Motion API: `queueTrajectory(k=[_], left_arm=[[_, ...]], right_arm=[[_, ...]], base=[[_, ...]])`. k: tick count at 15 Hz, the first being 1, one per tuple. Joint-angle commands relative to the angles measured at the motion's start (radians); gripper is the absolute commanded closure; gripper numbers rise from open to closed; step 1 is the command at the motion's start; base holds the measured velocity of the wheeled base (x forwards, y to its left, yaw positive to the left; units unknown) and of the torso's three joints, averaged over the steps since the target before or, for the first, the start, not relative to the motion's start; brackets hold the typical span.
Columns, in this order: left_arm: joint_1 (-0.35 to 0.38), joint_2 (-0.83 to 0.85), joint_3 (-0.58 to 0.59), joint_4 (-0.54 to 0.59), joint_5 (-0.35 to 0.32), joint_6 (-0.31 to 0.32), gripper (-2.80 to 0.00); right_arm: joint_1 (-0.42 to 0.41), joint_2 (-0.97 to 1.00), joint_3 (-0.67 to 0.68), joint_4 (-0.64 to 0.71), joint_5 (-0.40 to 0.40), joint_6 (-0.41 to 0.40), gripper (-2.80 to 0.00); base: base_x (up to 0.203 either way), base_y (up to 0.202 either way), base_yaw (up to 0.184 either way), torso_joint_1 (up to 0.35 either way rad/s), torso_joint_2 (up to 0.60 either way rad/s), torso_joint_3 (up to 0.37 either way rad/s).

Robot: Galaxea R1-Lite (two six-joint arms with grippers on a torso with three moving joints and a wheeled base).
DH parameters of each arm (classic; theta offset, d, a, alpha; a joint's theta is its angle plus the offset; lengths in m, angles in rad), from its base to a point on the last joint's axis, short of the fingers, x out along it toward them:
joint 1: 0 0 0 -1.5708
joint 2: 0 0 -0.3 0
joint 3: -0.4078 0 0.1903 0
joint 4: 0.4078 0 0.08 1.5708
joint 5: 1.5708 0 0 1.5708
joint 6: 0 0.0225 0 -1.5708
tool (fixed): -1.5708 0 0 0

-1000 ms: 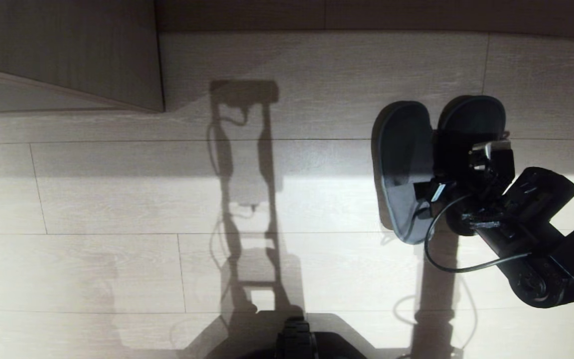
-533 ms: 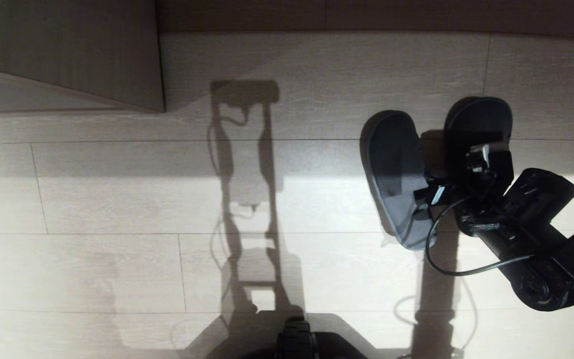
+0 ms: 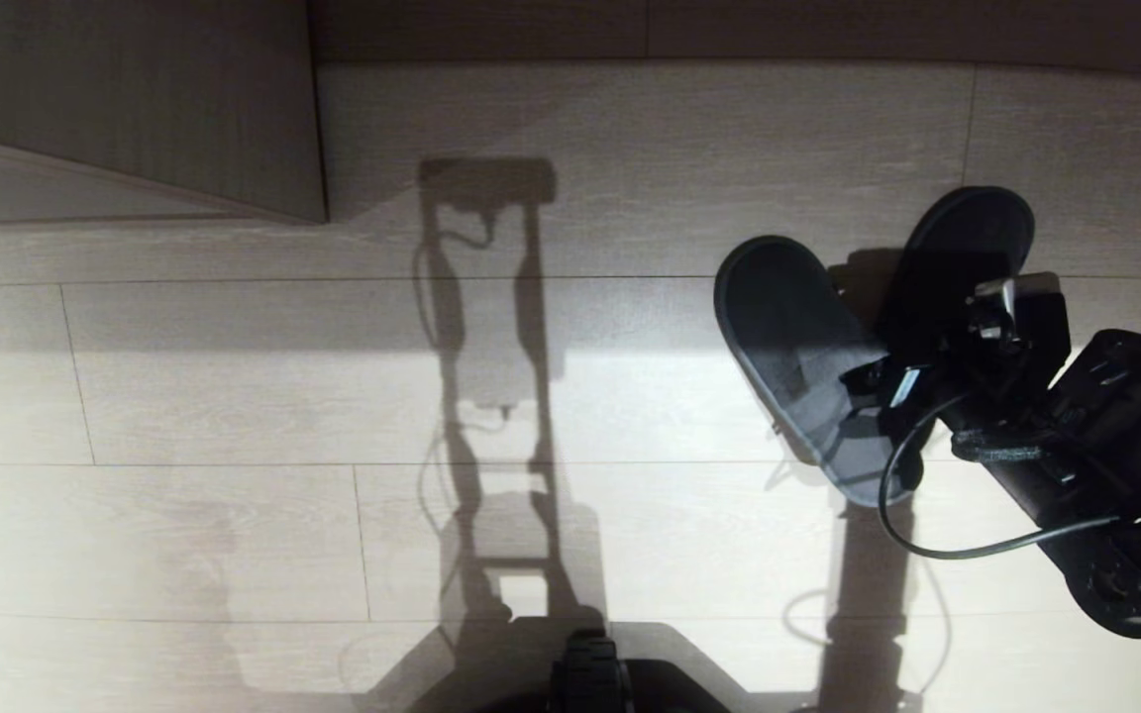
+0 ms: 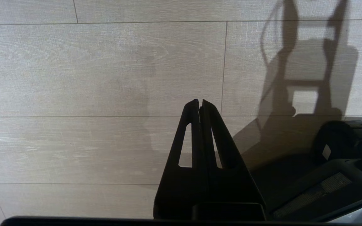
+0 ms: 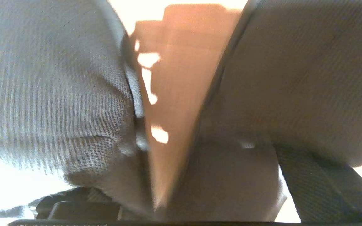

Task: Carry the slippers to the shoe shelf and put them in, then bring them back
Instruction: Place the slippers on the floor

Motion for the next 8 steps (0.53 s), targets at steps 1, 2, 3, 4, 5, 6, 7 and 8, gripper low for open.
queueTrajectory(k=[1,2,3,4,5,6,7,8], left_arm=[[-0.001,0.000,0.000,0.000,0.001,-0.001,0.00],[0.000,0.000,0.000,0.000,0.001,-0.002,0.00],[0.000,0.000,0.000,0.000,0.001,-0.001,0.00],[0.000,0.000,0.000,0.000,0.001,-0.001,0.00],[0.000,0.000,0.000,0.000,0.001,-0.001,0.00],[0.000,0.000,0.000,0.000,0.001,-0.001,0.00],[-0.001,0.000,0.000,0.000,0.001,-0.001,0.00],[0.000,0.000,0.000,0.000,0.001,-0.001,0.00]], right_arm=[[0.001,-0.045,0.049,-0.004,0.003,-0.002,-2.80],[0.002,-0.064,0.068,0.006,0.008,-0.004,-2.80],[0.002,-0.073,0.083,0.028,0.012,-0.006,-2.80],[0.002,-0.074,0.083,0.030,0.014,-0.005,-2.80],[0.002,-0.078,0.108,0.045,0.033,-0.005,-2.80],[0.002,-0.090,0.139,0.050,0.087,-0.003,-2.80],[0.002,-0.102,0.161,0.051,0.142,-0.004,-2.80],[0.002,-0.098,0.173,0.046,0.157,-0.005,-2.80]], base=[[0.000,0.000,0.000,0.000,0.00,0.000],[0.000,0.000,0.000,0.000,0.00,0.000],[0.000,0.000,0.000,0.000,0.00,0.000],[0.000,0.000,0.000,0.000,0.00,0.000],[0.000,0.000,0.000,0.000,0.00,0.000],[0.000,0.000,0.000,0.000,0.00,0.000],[0.000,0.000,0.000,0.000,0.00,0.000],[0.000,0.000,0.000,0.000,0.00,0.000]])
